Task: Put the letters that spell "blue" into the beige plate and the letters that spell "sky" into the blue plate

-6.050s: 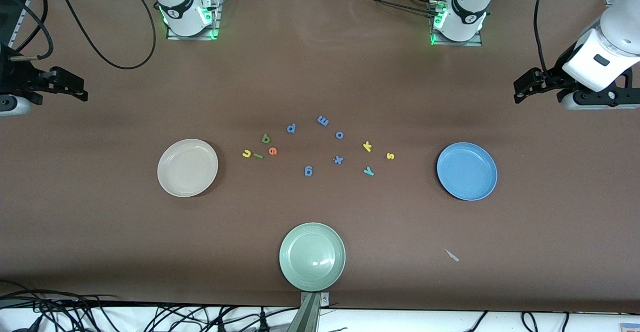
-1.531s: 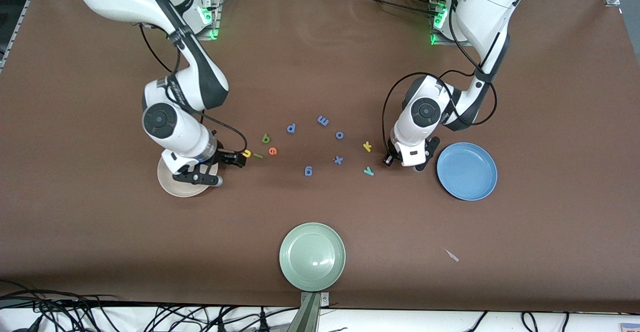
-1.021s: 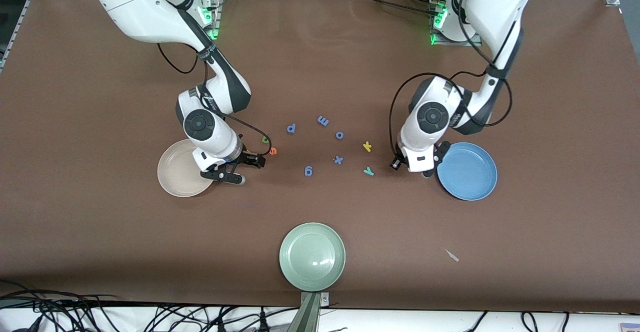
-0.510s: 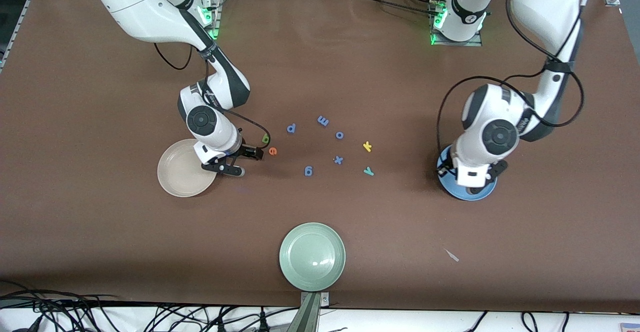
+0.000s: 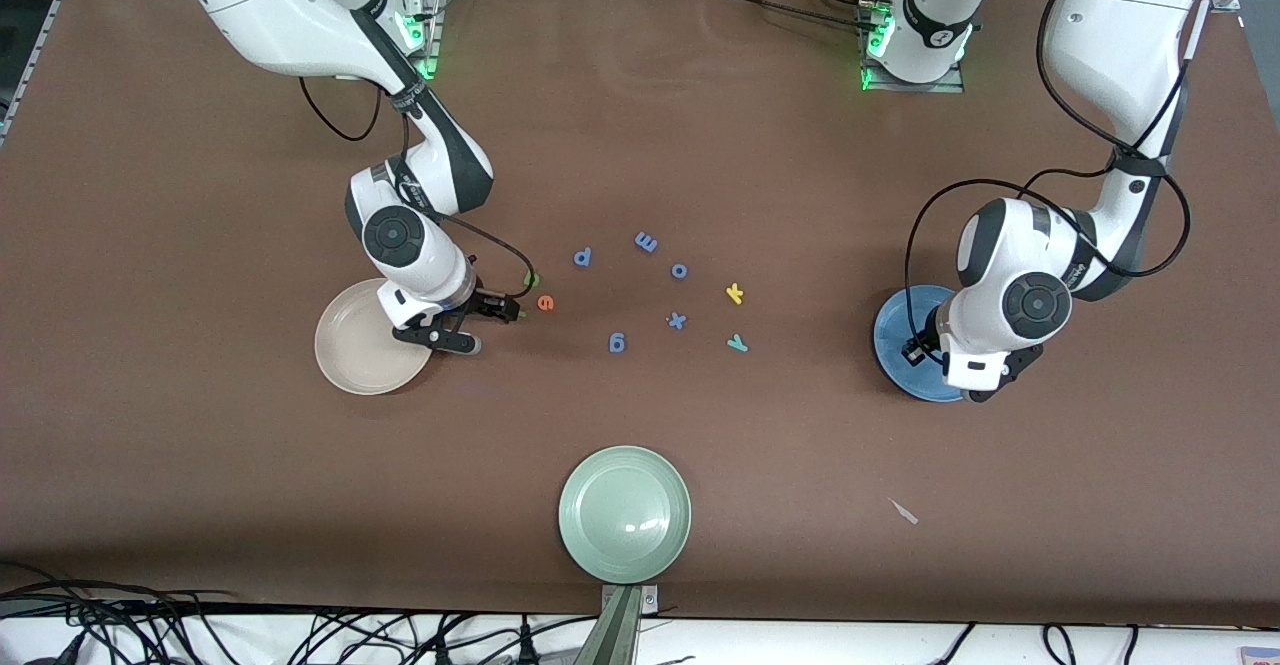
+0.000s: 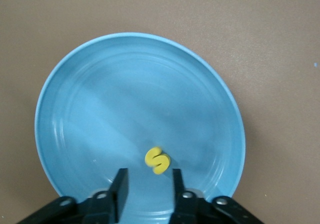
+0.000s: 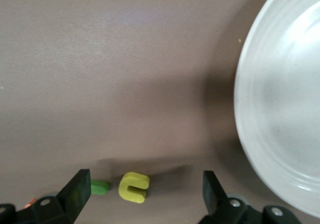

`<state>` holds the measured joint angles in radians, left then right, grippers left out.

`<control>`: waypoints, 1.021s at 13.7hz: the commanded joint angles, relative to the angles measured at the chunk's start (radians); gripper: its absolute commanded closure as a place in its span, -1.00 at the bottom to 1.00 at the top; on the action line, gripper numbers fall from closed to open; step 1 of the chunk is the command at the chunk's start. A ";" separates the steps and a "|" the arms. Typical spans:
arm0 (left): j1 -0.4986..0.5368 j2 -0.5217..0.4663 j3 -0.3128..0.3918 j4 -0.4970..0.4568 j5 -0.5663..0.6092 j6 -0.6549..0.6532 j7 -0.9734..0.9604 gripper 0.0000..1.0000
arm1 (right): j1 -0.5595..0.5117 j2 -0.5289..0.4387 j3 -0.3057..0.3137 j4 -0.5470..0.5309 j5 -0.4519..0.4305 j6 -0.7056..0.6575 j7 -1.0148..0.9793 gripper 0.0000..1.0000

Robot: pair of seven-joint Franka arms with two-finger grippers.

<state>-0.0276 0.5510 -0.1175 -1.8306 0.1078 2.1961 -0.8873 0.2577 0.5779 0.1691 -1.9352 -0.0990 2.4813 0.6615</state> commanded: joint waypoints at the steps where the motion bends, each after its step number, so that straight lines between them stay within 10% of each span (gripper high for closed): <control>1: 0.008 -0.032 -0.065 0.010 0.024 -0.035 -0.005 -1.00 | -0.008 -0.020 0.003 -0.033 -0.025 -0.001 0.001 -0.99; 8: -0.002 -0.033 -0.313 0.010 0.021 -0.030 -0.001 -1.00 | -0.008 -0.018 0.003 -0.074 -0.025 0.044 0.006 -0.83; 14: -0.132 0.068 -0.321 -0.003 0.116 0.092 -0.204 -1.00 | -0.008 -0.016 0.003 -0.087 -0.025 0.061 0.006 -0.36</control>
<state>-0.1501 0.5684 -0.4398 -1.8390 0.1460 2.2403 -1.0158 0.2552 0.5746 0.1687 -1.9895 -0.1061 2.5175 0.6616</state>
